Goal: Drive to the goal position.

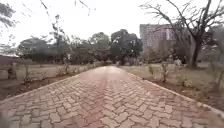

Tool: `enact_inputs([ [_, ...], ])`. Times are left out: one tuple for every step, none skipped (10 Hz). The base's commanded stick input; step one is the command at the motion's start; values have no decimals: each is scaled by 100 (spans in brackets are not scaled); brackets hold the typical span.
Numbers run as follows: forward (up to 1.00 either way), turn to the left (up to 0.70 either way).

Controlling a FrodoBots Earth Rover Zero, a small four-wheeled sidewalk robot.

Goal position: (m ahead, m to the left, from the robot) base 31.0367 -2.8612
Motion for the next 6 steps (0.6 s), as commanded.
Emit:
enact_inputs([
  [70,0],
  [70,0],
  [70,0],
  [70,0],
  [70,0],
  [70,2],
])
